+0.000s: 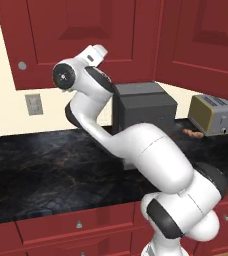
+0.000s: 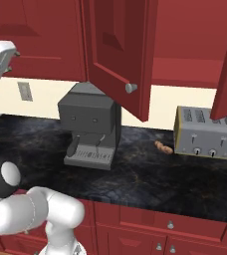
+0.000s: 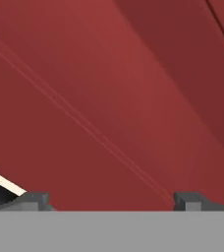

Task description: Close all open cabinet doors.

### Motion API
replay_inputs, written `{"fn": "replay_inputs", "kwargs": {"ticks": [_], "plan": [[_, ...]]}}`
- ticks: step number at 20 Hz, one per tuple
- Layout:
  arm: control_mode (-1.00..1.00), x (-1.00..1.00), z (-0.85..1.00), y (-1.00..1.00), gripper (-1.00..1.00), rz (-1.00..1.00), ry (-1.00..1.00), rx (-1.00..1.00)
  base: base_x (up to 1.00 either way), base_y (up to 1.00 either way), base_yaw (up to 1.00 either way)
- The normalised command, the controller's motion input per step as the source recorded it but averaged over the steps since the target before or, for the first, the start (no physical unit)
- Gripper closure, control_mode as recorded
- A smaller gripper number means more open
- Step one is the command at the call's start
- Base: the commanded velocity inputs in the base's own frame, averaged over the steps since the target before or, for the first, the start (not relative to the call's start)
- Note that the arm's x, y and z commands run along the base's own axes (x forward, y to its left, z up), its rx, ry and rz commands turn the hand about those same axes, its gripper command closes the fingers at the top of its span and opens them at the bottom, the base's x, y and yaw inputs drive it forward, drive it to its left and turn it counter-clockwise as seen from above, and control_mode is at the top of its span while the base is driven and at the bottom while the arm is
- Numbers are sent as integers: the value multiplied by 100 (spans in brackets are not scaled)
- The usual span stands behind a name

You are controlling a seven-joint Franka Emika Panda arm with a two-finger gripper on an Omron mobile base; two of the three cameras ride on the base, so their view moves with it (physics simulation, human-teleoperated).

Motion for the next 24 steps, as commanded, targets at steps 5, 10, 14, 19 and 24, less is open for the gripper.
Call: {"fn": "replay_inputs", "kwargs": {"ticks": [5, 10, 14, 19, 24], "plan": [[-100, -90, 11, 5, -100, -7, 0, 6, 0, 0, 0], [-100, -100, 0, -16, -100, -15, 0, 21, 0, 0, 0], [-100, -100, 0, -37, -100, -16, 0, 26, 0, 0, 0], [-100, -97, 0, -78, -100, -4, 0, 27, 0, 0, 0], [-100, -65, -9, -75, -100, 0, 0, 23, 0, 0, 0]]}}
